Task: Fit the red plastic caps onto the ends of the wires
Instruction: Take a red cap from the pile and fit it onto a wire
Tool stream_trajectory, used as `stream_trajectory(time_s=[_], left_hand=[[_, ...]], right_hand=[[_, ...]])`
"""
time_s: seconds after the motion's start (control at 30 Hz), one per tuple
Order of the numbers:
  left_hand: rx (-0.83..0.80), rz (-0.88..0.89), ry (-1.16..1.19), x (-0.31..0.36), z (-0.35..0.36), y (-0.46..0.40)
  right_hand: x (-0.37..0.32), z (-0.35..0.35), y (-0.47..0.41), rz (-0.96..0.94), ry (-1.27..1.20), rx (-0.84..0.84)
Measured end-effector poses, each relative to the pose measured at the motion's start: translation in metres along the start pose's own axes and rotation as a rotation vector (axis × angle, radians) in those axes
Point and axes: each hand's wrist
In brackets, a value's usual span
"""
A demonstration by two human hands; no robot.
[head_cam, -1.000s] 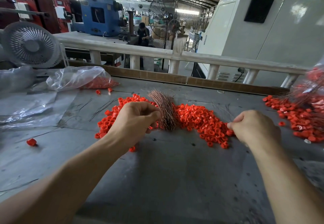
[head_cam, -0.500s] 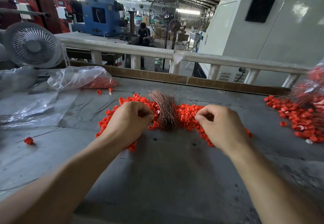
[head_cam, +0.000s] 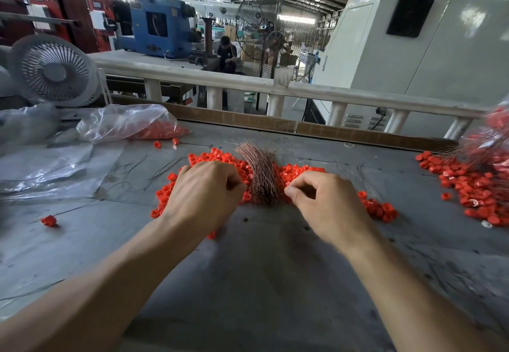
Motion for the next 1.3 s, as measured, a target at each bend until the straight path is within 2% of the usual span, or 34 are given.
stream_trajectory(time_s=[0.2, 0.37, 0.47, 0.63, 0.8, 0.93, 1.13, 1.3], left_hand=[[0.107, 0.163, 0.117, 0.011, -0.006, -0.001], [0.140, 0.304, 0.279, 0.021, -0.009, 0.004], [0.167, 0.311, 0.393, 0.024, -0.010, 0.005], [0.150, 0.217, 0.580, 0.021, -0.009, 0.005], [0.121, 0.144, 0.573, 0.017, -0.006, 0.003], [0.104, 0.140, 0.514, 0.017, -0.007, 0.003], [0.108, 0.101, 0.536, 0.016, -0.008, 0.002], [0.098, 0.068, 0.644, 0.016, -0.009, -0.001]], right_hand=[[-0.011, -0.001, 0.005, -0.069, -0.218, 0.008], [-0.021, 0.000, 0.005, -0.159, -0.368, -0.117], [-0.020, 0.000, 0.006, -0.117, -0.528, -0.150], [-0.021, 0.000, 0.008, -0.062, -0.728, -0.153], [-0.027, -0.001, 0.013, -0.121, -0.608, -0.055], [-0.029, -0.003, 0.014, -0.172, -0.486, -0.039], [-0.028, -0.004, 0.015, -0.154, -0.440, -0.052], [-0.030, -0.004, 0.015, -0.117, -0.454, -0.053]])
Point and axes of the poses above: each hand's wrist, its own y-axis away from the middle knuckle, its own z-axis out of the palm, x = y × z, and after that the axes turned 8 degrees about z, right-handed
